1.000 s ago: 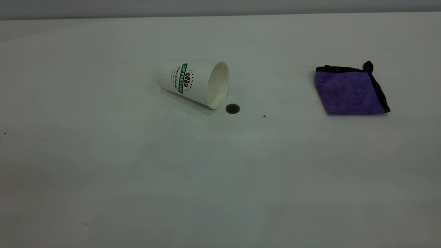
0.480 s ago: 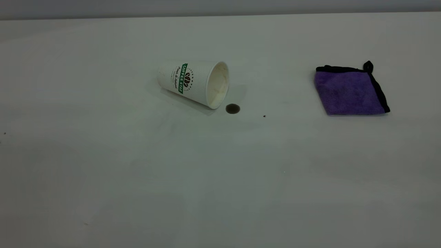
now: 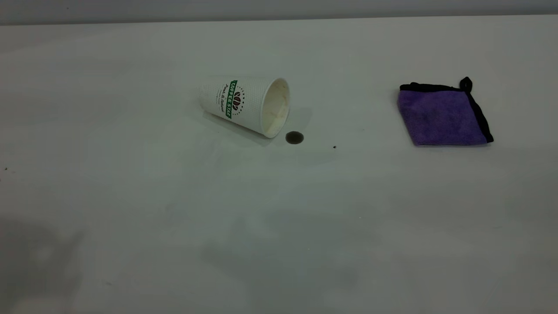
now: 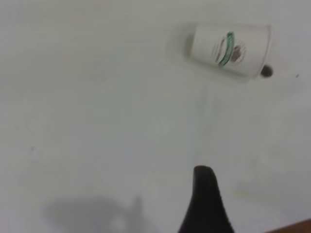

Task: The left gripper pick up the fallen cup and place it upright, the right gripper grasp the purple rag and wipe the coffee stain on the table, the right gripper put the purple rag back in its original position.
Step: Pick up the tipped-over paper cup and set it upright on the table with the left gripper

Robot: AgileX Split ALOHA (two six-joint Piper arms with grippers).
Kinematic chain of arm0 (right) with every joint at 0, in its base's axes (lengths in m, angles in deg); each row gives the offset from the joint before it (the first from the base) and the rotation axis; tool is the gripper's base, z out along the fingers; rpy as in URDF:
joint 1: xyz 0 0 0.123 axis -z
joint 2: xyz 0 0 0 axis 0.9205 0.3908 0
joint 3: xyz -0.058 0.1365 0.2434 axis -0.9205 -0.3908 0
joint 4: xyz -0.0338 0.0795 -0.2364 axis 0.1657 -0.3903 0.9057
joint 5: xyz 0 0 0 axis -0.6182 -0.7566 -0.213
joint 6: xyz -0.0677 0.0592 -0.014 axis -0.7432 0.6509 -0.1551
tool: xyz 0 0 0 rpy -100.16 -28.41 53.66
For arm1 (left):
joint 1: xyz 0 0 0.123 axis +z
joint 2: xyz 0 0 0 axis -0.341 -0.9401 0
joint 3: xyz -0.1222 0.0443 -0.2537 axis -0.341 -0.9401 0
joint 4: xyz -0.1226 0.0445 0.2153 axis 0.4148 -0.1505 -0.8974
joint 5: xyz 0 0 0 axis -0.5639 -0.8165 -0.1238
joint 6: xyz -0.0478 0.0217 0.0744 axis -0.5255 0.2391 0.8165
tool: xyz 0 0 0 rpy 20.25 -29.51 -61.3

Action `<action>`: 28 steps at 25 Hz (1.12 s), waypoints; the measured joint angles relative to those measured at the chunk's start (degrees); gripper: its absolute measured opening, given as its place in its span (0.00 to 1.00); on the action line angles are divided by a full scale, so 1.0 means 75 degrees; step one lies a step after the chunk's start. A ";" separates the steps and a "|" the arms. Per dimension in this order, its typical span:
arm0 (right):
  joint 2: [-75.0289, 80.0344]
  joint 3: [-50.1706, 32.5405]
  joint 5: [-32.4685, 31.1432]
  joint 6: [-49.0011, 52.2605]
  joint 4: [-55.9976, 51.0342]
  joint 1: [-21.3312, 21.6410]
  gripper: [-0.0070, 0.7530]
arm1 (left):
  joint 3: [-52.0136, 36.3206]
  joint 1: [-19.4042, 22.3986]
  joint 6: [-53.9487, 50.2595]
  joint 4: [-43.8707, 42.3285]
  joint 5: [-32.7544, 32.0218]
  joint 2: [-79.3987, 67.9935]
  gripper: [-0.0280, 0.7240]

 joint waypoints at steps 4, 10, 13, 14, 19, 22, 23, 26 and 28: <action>0.0000 0.0000 0.0000 0.0000 0.0000 0.0000 0.70 | 0.0285 -0.0317 0.0586 0.0470 0.0550 -0.1232 0.81; 0.0000 0.0000 0.0000 0.0000 0.0000 0.0000 0.70 | 0.0511 -0.1649 0.0507 0.0112 0.1184 -0.2845 0.81; 0.0000 0.0000 0.0000 0.0000 0.0000 0.0000 0.70 | 0.0785 -0.2243 -0.0141 -0.0631 0.1323 -0.3646 0.81; 0.0000 0.0000 0.0000 0.0000 0.0000 0.0000 0.70 | 0.0919 -0.2408 -0.0482 -0.1007 0.1331 -0.3855 0.81; 0.0000 0.0000 0.0000 0.0000 0.0000 0.0000 0.70 | 0.1730 -0.3489 -0.2373 -0.3257 0.1113 -0.4966 0.81; 0.0000 0.0000 0.0000 0.0000 0.0000 0.0000 0.70 | 0.2289 -0.4156 -0.3718 -0.4850 0.1011 -0.5695 0.81; 0.0000 0.0000 0.0000 0.0000 0.0000 0.0000 0.70 | 0.2434 -0.4308 -0.4192 -0.5274 0.0988 -0.5907 0.81; 0.0000 0.0000 0.0000 0.0000 0.0000 0.0000 0.70 | 0.2936 -0.4699 -0.5478 -0.6521 0.0981 -0.6663 0.81; 0.0000 0.0000 0.0000 0.0000 0.0000 0.0000 0.70 | 0.3367 -0.4898 -0.6170 -0.6977 0.0981 -0.7214 0.81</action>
